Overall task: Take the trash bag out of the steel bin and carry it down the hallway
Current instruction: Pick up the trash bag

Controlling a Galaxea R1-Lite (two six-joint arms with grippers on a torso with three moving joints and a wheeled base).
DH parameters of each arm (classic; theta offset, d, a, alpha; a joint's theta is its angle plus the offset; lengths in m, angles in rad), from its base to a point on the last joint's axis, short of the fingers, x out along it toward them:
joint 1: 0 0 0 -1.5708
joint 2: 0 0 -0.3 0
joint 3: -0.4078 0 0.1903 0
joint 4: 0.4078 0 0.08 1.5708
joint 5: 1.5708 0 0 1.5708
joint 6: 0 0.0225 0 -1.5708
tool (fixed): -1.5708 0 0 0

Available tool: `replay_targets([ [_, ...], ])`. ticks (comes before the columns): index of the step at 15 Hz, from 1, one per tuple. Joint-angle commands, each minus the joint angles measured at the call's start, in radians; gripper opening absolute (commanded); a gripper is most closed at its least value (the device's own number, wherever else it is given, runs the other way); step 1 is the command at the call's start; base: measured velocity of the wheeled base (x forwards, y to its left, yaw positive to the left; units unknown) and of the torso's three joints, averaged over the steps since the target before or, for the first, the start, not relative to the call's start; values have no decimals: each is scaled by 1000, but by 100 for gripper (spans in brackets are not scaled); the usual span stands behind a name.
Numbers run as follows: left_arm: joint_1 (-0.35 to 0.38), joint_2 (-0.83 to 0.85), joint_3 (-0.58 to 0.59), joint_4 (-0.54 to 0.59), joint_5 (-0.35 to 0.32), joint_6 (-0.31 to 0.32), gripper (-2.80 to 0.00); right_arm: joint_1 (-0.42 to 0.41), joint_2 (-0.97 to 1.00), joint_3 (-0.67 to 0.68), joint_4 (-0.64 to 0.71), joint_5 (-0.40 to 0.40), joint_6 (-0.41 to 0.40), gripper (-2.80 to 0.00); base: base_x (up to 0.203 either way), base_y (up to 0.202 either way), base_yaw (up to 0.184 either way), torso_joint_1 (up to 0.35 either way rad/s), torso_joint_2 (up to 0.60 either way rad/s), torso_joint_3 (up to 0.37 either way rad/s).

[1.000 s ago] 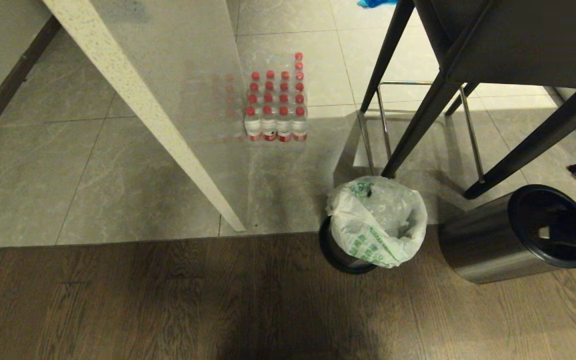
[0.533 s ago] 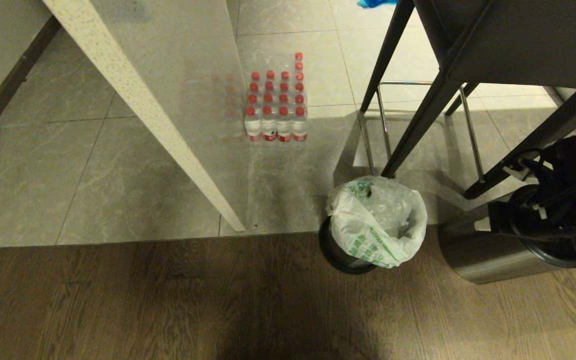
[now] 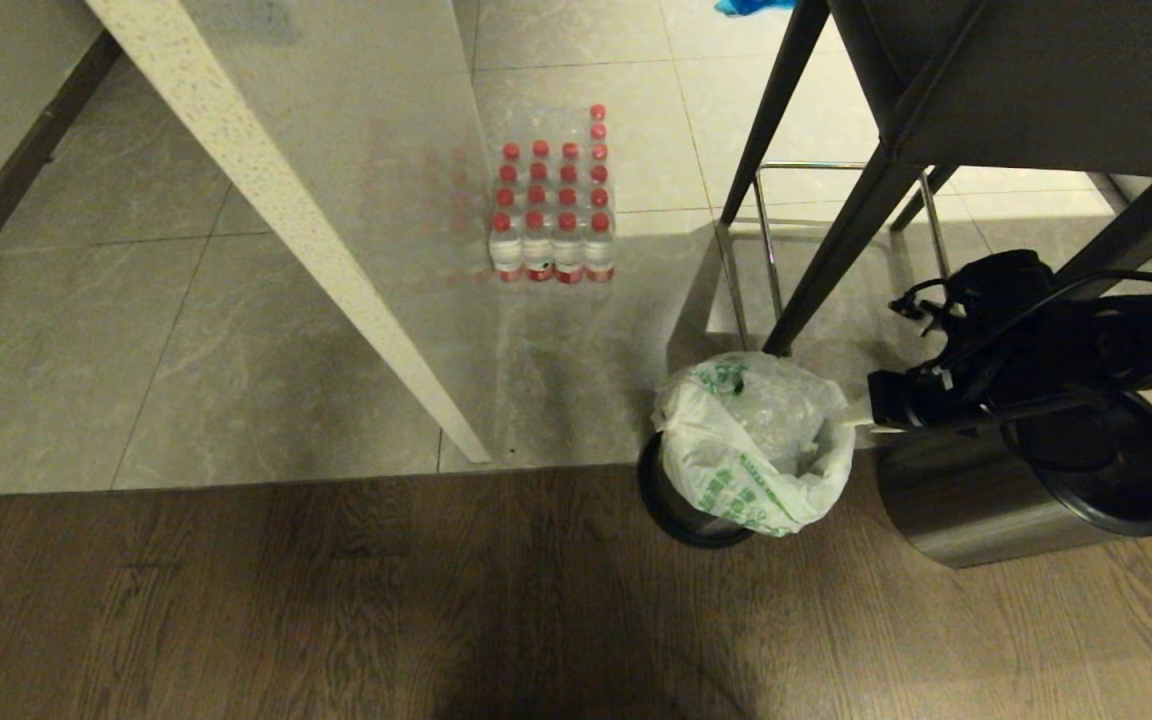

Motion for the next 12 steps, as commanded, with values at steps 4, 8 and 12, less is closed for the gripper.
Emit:
replay_targets([
  [4, 0, 0, 0, 0, 0, -1, -280, 1, 33, -14, -28, -2, -9, 0, 0, 0, 0, 0, 0, 0],
  [8, 2, 0, 0, 0, 0, -1, -280, -1, 98, -29, -109, -68, -11, 0, 0, 0, 0, 0, 0, 0],
  [12, 2, 0, 0, 0, 0, 0, -280, 0, 135, -46, -124, -107, -10, -280, 0, 0, 0, 0, 0, 0],
])
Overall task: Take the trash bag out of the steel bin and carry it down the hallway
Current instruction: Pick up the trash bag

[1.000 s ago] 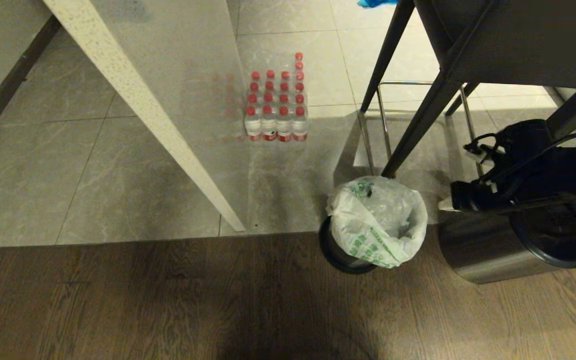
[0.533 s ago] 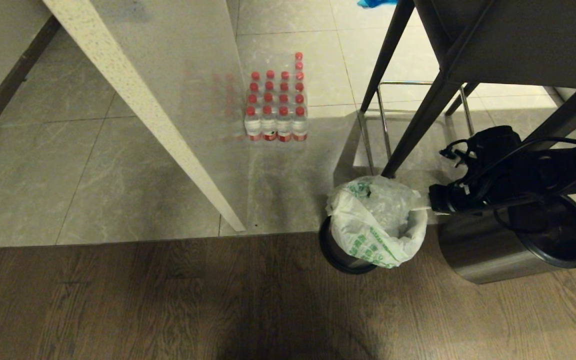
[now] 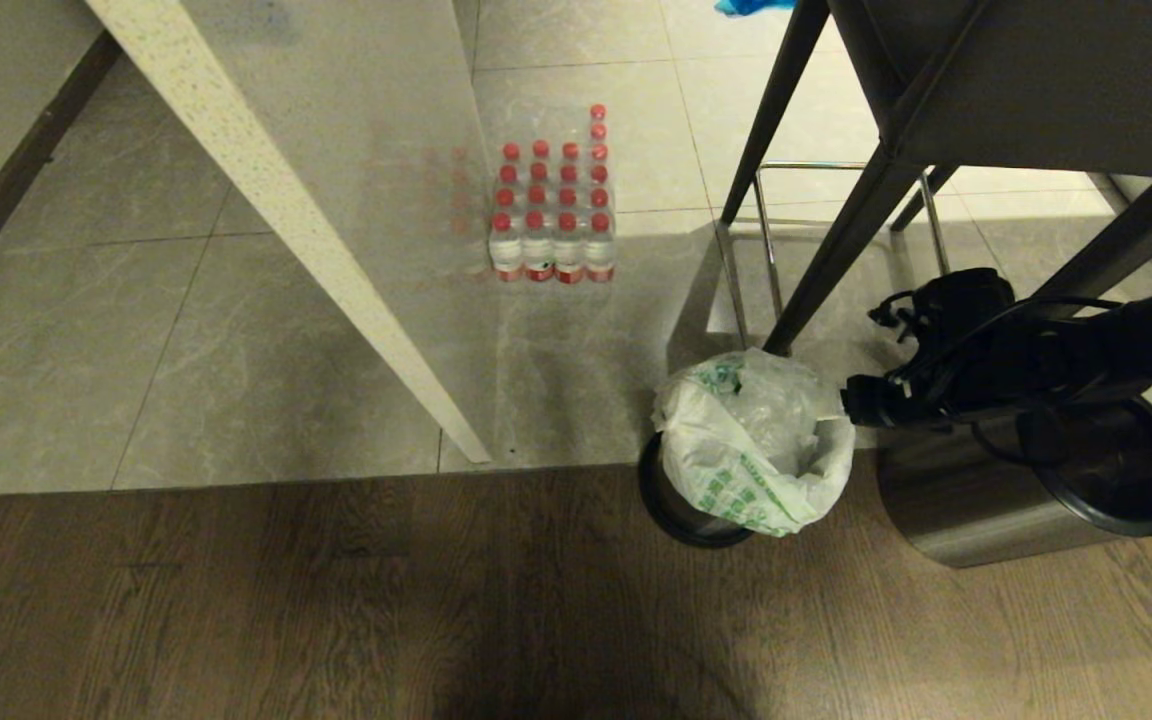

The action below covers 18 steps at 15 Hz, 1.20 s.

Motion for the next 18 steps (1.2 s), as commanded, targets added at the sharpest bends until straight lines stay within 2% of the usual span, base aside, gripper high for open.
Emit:
replay_targets([
  [1, 0, 0, 0, 0, 0, 0, -280, 1, 23, -12, -21, 1, 1, -280, 0, 0, 0, 0, 0, 0],
  [4, 0, 0, 0, 0, 0, 0, -280, 3, 34, -17, -33, -39, -40, -280, 0, 0, 0, 0, 0, 0],
  [9, 0, 0, 0, 0, 0, 0, -280, 6, -13, -4, -17, -42, -44, -280, 0, 0, 0, 0, 0, 0],
  [14, 0, 0, 0, 0, 0, 0, -280, 9, -114, -4, 89, -37, -89, -280, 0, 0, 0, 0, 0, 0],
  [18, 1, 0, 0, 0, 0, -1, -280, 73, -192, 16, 148, -41, -93, -280, 0, 0, 0, 0, 0, 0],
])
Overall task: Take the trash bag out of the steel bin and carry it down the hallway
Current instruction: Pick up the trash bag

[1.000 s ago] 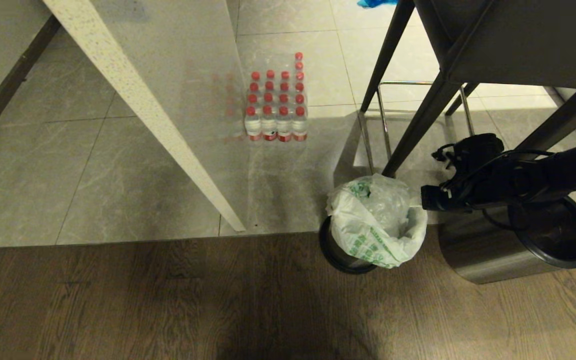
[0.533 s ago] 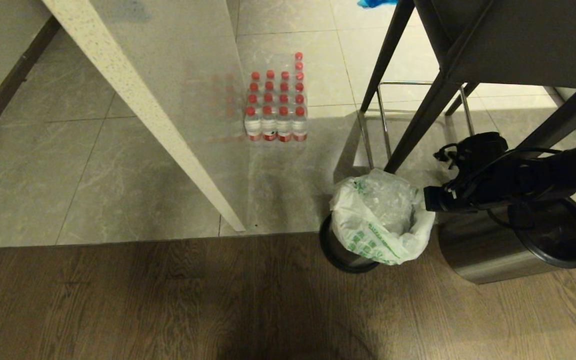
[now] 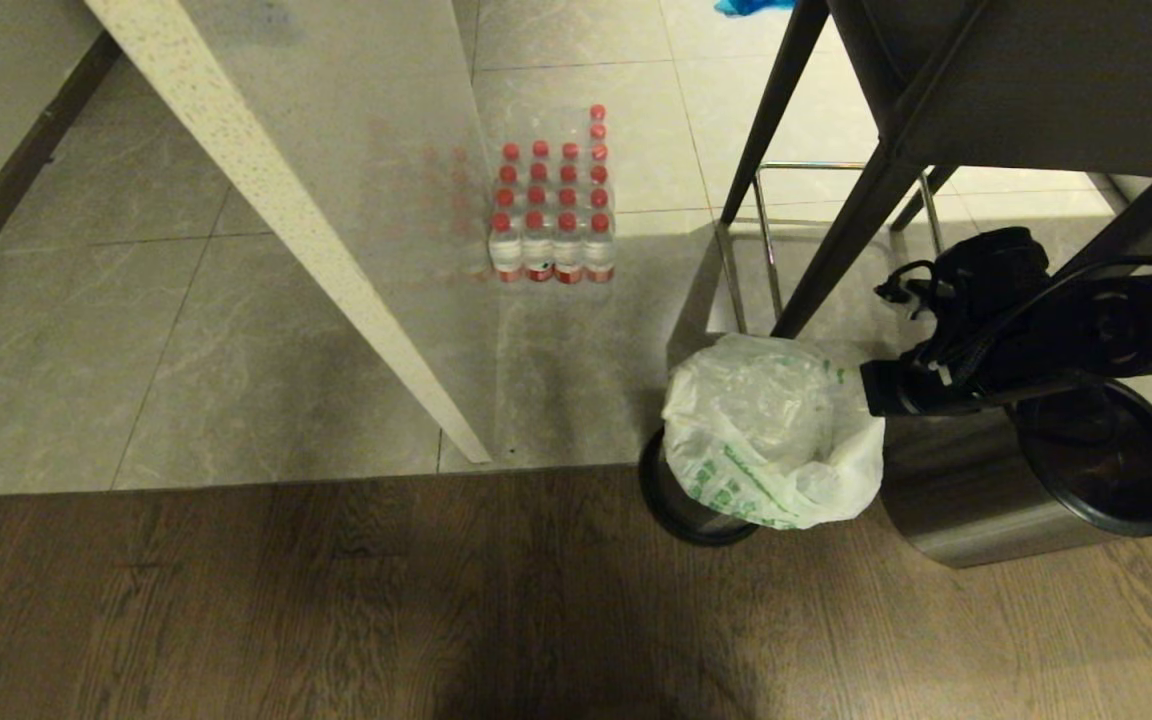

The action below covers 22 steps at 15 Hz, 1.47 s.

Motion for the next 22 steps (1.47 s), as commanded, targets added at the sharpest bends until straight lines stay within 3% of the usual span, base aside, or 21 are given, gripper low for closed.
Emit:
replay_targets([
  [1, -1, 0, 0, 0, 0, 0, -280, 29, -36, 7, 2, 0, 1, -280, 0, 0, 0, 0, 0, 0],
  [4, -1, 0, 0, 0, 0, 0, -280, 59, -7, -4, -1, -6, -1, -280, 0, 0, 0, 0, 0, 0],
  [8, 1, 0, 0, 0, 0, 0, -280, 121, 83, -66, -10, -143, -23, -280, 0, 0, 0, 0, 0, 0],
  [13, -1, 0, 0, 0, 0, -1, -280, 119, 72, -54, 1, -192, -11, -280, 0, 0, 0, 0, 0, 0],
  [14, 1, 0, 0, 0, 0, 0, -280, 115, 68, -48, 2, -195, -18, 0, 0, 0, 0, 0, 0, 0],
  [20, 1, 0, 0, 0, 0, 0, -280, 76, -98, 34, 2, -207, -15, 0, 0, 0, 0, 0, 0, 0],
  [22, -1, 0, 0, 0, 0, 0, -280, 80, -138, 47, -5, -202, 71, 0, 0, 0, 0, 0, 0, 0],
])
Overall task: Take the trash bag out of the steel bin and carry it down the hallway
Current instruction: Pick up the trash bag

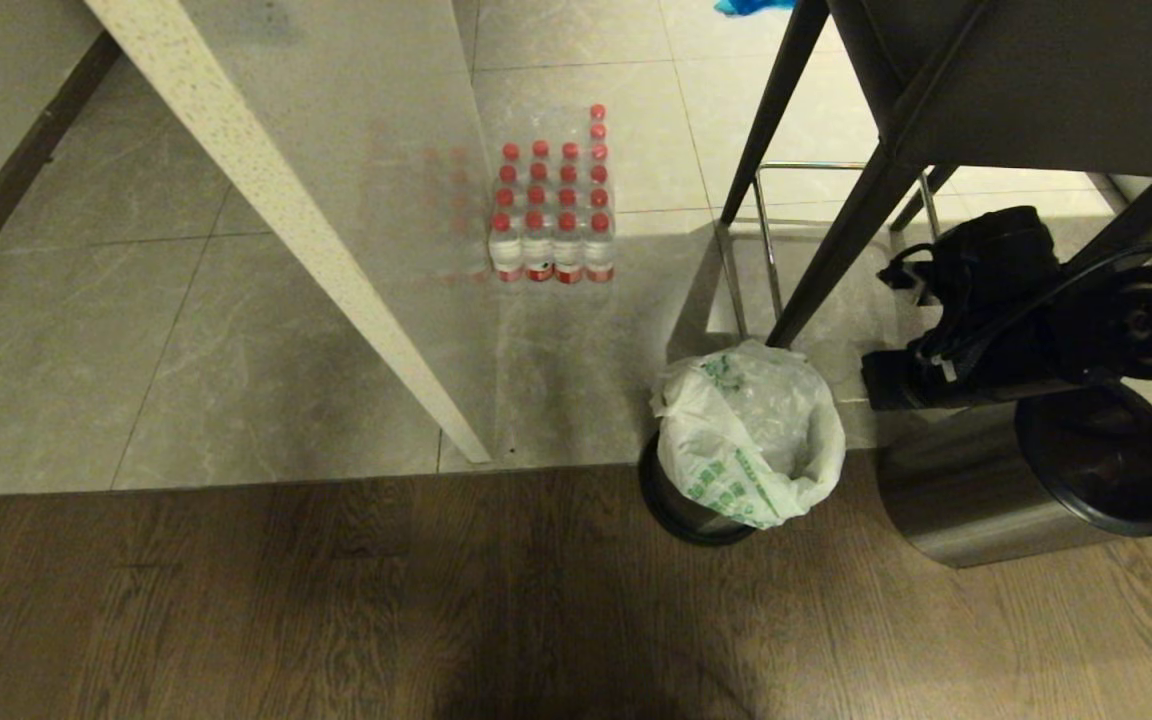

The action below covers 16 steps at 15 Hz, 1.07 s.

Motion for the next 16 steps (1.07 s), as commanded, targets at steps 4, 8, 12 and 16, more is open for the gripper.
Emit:
replay_targets([
  [4, 2, 0, 0, 0, 0, 0, -280, 47, -32, -6, 7, 18, 109, -280, 0, 0, 0, 0, 0, 0],
  [8, 2, 0, 0, 0, 0, 0, -280, 49, 17, -26, -2, 86, 44, -280, 0, 0, 0, 0, 0, 0],
  [12, 1, 0, 0, 0, 0, 0, -280, 49, 48, -44, -6, 121, 154, -280, 0, 0, 0, 0, 0, 0],
  [16, 1, 0, 0, 0, 0, 0, -280, 48, 131, -111, -9, 194, 199, -280, 0, 0, 0, 0, 0, 0],
])
